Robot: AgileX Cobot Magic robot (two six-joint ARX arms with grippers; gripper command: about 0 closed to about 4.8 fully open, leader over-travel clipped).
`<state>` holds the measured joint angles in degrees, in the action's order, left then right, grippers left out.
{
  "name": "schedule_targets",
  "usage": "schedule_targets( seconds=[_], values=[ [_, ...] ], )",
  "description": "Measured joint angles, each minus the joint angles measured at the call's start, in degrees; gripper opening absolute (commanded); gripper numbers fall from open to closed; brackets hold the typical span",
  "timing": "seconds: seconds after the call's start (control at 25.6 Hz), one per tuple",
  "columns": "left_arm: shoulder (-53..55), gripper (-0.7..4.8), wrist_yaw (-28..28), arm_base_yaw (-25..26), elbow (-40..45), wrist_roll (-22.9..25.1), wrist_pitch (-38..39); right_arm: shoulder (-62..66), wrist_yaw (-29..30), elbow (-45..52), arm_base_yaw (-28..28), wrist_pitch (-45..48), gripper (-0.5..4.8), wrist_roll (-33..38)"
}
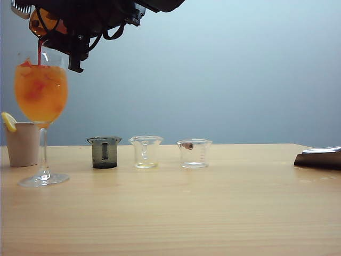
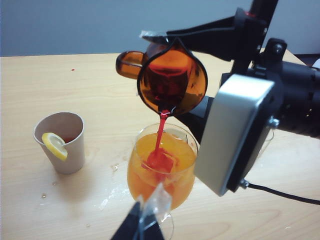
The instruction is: Pick up the fourth measuring cup from the left, pour the grenadine inside into the goblet, and finally put the measuring cup back in its original place.
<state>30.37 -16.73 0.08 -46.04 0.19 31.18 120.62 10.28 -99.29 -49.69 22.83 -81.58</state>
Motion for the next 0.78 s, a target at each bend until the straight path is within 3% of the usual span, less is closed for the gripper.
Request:
schedule_targets(
  seconds=[0.78],
  values=[
    [-0.3,-0.06,0.0,-1.7,0.0,0.0,0.4,0.0,0.0,0.1,-0.7,-1.3,-0.01,-9.2]
  ],
)
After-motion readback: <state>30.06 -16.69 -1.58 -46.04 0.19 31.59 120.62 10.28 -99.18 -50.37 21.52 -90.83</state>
